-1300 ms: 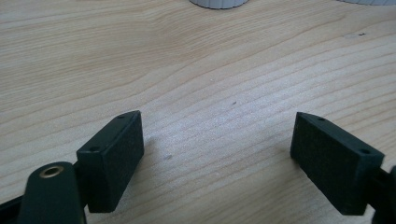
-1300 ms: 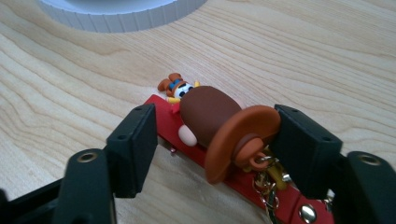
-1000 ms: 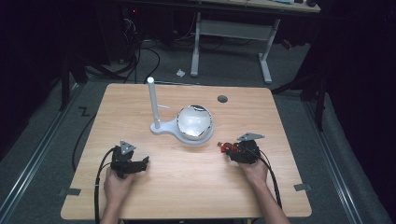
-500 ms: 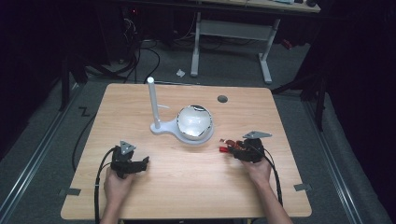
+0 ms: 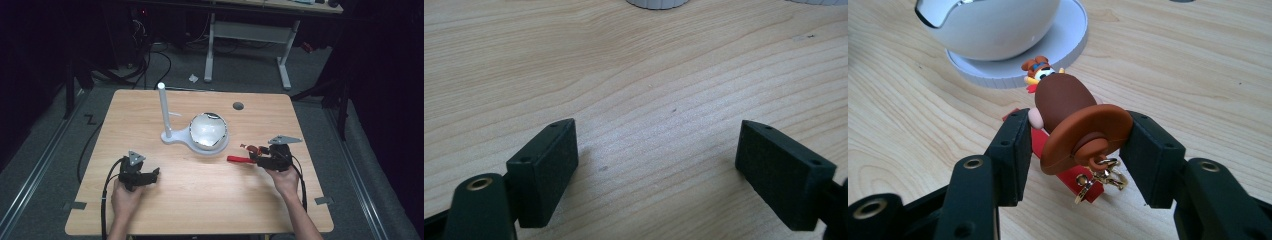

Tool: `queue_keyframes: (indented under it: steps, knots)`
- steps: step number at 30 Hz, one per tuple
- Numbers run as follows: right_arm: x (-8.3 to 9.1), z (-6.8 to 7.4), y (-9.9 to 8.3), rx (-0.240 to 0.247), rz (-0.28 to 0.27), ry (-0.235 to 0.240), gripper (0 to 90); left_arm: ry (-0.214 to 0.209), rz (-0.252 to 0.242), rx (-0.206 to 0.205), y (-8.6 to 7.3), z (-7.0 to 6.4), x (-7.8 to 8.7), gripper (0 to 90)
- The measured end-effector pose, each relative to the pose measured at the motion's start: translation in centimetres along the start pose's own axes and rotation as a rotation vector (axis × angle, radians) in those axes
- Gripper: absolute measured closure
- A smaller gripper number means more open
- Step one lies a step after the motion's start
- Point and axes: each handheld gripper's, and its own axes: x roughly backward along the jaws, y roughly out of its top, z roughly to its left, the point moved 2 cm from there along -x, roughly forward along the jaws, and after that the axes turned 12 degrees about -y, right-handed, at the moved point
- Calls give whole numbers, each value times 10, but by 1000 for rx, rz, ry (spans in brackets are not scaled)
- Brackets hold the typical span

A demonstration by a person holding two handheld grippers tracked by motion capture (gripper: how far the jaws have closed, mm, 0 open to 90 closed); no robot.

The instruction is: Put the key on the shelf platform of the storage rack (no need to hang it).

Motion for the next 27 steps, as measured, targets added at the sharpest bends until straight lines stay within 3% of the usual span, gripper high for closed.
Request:
queue_keyframes:
  steps: [15, 27]
  knots:
    - [39, -6, 34, 12, -52, 22, 475, 0, -1, 0, 0, 0, 0, 175]
    - [60, 5, 59, 57, -87, 45, 476, 0, 0, 0, 0, 0, 0, 175]
